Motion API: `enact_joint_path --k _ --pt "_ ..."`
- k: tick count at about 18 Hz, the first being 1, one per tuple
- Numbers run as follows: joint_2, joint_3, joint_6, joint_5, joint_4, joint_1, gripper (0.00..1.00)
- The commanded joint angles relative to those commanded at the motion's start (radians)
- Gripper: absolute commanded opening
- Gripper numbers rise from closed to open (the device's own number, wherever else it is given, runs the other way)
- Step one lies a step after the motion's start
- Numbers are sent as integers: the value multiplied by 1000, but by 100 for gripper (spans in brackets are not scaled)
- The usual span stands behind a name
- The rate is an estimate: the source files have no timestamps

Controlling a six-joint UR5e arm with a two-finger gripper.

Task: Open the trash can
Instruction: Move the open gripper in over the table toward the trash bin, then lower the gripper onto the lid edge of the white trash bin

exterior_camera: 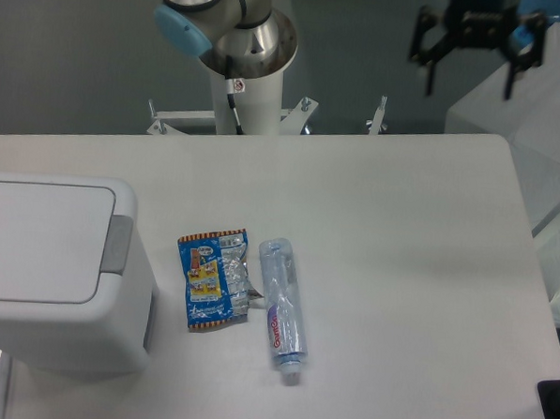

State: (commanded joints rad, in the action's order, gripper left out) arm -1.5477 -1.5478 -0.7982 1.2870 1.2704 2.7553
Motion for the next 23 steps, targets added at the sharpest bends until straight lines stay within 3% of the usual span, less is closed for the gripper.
enact_joint_path --k 5,12,23 --pt "-55 -5 360 -75 -163 -141 100" --pt "-137 -5 703 -72 -350 -319 100" --pt "-156 -6 832 -69 -372 -436 100"
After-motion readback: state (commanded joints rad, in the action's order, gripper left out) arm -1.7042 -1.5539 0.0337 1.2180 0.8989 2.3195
